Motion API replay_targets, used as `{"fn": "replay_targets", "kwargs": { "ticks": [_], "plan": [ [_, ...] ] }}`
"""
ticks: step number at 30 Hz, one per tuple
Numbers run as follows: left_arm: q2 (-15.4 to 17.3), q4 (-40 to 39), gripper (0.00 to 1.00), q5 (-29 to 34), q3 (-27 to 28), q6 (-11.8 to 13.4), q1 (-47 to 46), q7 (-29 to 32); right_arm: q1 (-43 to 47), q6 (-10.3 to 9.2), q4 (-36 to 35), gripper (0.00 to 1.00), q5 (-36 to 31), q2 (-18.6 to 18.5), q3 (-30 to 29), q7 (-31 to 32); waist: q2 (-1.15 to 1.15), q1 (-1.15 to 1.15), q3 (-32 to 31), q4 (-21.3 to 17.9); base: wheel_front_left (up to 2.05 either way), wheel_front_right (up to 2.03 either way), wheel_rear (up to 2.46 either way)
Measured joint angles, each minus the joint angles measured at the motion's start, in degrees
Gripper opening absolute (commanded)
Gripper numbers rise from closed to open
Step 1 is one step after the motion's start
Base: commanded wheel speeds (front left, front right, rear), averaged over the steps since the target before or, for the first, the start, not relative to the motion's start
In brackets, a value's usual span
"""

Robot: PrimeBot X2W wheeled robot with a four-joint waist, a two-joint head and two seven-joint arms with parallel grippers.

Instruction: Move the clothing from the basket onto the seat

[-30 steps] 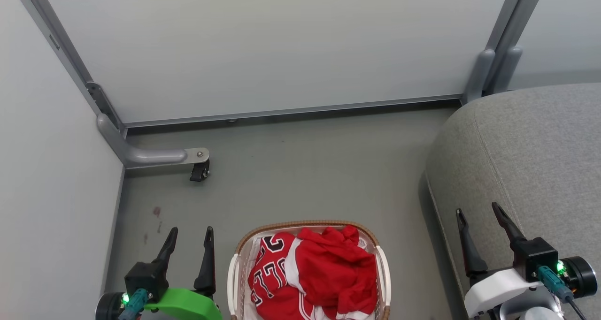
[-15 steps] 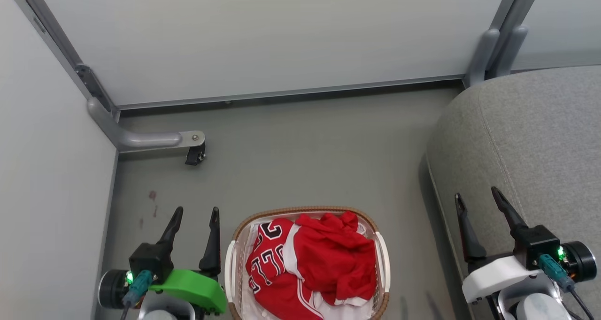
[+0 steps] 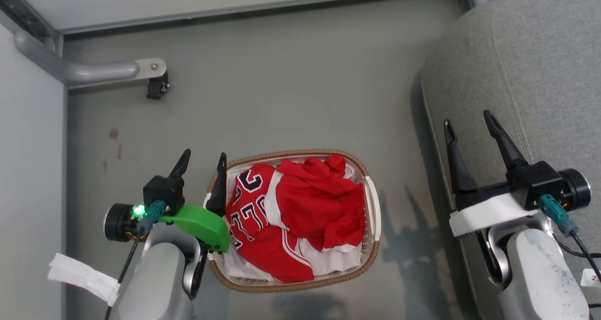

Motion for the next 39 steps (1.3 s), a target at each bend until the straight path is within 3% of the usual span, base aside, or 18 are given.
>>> {"fn": "replay_targets", "kwargs": {
  "ticks": [15,28,29,33,39],
  "plan": [
    [0.6,19.6,1.00,1.5,1.3,1.6,-12.0,0.0,-6.4,0.00,-0.5,1.00,4.5,-0.1,2.9,0.0,0.00,0.01,17.0,-6.5,0.00,0.00,0.00],
    [1.5,29.9,1.00,-0.4,2.6,1.5,-16.0,0.0,-8.3,0.00,-0.6,1.00,6.2,0.0,4.0,0.0,0.00,0.01,24.2,-11.4,0.00,0.00,0.00],
    [1.5,30.5,0.64,-0.6,2.7,1.5,-16.4,0.0,-8.5,0.00,-0.5,1.00,6.3,0.0,4.1,0.0,0.00,0.01,24.5,-11.6,0.00,0.00,0.00],
    [1.5,31.6,0.00,-0.9,2.6,1.3,-17.2,0.0,-8.7,0.00,-0.4,1.00,6.5,0.0,4.2,0.0,0.00,0.00,24.8,-12.1,0.00,0.00,0.00],
    [1.3,31.6,0.00,-2.3,3.0,1.1,-17.2,0.0,-8.6,0.00,0.3,1.00,6.5,0.0,4.1,0.0,0.00,0.01,23.6,-11.7,0.00,0.00,0.00]
  ]
}}
